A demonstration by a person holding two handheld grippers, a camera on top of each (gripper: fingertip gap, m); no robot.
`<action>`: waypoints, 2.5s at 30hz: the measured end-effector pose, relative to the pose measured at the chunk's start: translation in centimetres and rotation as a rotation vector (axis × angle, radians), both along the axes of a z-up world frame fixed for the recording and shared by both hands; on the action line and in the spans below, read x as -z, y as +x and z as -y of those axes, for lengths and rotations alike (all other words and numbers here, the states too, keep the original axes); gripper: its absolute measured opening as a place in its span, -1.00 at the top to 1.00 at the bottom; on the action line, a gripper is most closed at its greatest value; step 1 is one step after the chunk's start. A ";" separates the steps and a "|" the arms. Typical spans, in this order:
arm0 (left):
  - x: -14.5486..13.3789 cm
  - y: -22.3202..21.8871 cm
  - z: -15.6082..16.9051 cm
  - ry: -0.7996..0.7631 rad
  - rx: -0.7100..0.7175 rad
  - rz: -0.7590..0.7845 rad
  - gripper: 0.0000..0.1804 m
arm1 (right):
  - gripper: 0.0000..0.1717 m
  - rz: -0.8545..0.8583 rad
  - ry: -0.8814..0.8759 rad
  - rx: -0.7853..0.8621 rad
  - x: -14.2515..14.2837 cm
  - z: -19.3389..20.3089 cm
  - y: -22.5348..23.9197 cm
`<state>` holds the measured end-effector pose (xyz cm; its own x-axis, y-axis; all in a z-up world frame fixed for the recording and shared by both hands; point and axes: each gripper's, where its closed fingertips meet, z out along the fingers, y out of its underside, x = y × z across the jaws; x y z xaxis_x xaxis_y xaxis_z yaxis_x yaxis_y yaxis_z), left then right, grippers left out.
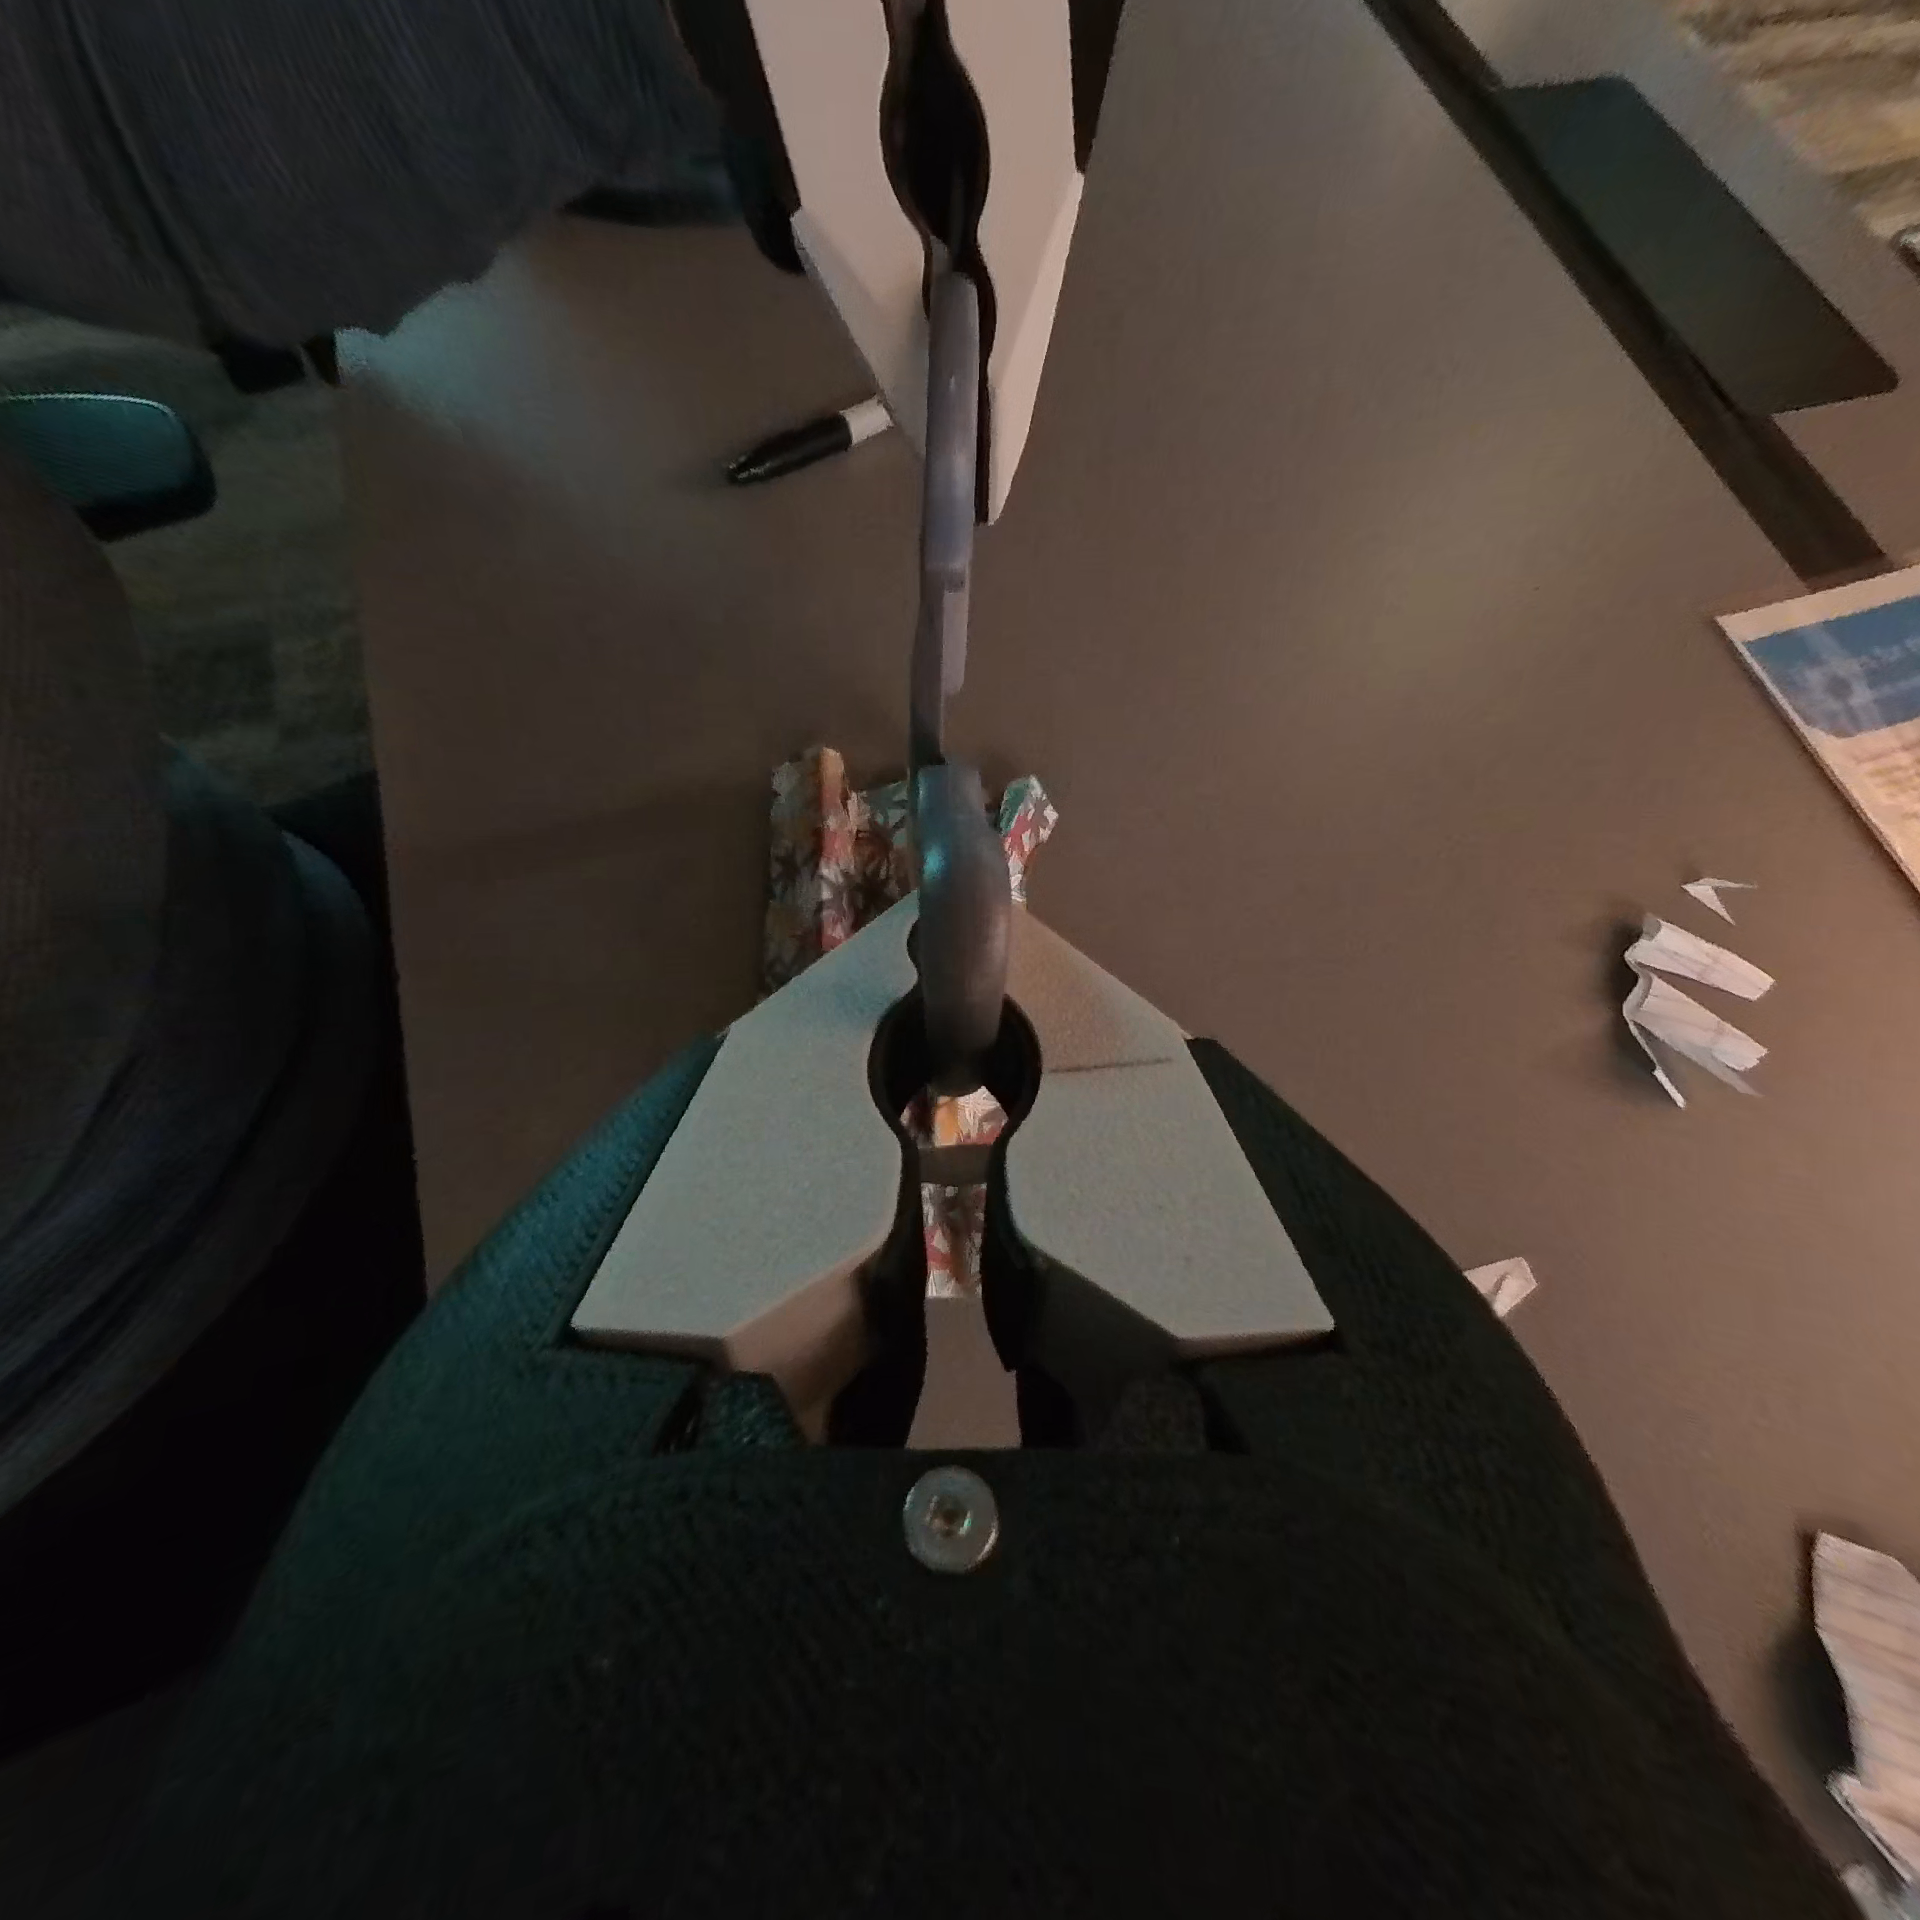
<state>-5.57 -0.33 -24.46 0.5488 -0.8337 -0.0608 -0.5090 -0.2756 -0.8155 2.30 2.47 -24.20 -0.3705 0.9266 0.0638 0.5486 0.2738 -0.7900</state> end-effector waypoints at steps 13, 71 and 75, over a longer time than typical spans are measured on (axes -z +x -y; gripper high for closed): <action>-1.3 0.7 0.5 -0.003 -0.025 -0.103 1.00 | 1.00 0.093 0.049 -0.028 -1.0 0.5 0.0; -1.2 -4.6 0.7 0.047 -0.267 -0.140 1.00 | 1.00 0.087 0.094 -0.076 -1.1 -1.6 -4.6; -0.2 -5.2 0.4 0.019 -0.280 -0.155 1.00 | 1.00 0.119 0.128 -0.074 0.1 -2.2 -5.2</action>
